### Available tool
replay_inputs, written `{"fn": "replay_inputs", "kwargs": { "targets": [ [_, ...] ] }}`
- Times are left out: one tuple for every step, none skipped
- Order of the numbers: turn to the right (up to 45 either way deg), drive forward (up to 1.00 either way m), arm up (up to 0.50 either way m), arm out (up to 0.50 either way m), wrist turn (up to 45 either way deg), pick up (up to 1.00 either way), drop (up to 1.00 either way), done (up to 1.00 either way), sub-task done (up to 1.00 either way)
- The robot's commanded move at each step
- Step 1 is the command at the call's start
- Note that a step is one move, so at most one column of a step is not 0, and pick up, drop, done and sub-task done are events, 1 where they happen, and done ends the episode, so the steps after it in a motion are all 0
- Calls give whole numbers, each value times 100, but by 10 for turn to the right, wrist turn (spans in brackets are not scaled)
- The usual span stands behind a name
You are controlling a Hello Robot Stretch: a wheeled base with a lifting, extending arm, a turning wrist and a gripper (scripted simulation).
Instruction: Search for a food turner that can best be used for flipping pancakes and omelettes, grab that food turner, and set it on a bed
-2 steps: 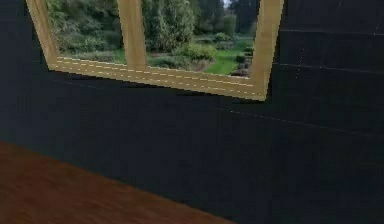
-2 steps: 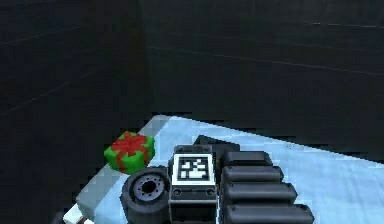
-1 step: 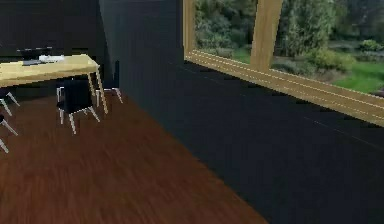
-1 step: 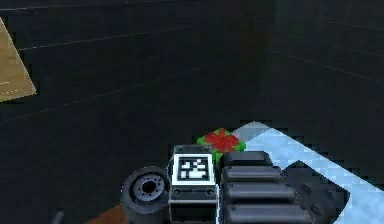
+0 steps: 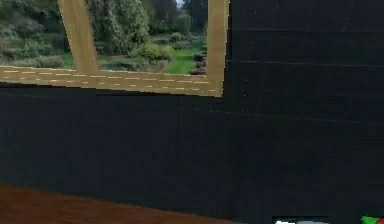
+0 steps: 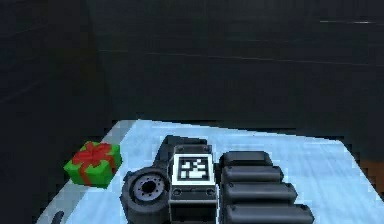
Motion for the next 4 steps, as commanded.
{"fn": "replay_inputs", "kwargs": {
  "targets": [
    [450, 0, 0, 0, 0, 0, 0, 0, 0],
    [60, 0, 0, 0, 0, 0, 0, 0, 0],
    [-450, 0, 0, 0, 0, 0, 0, 0, 0],
    [-390, 0, 0, 0, 0, 0, 0, 0, 0]
  ]
}}
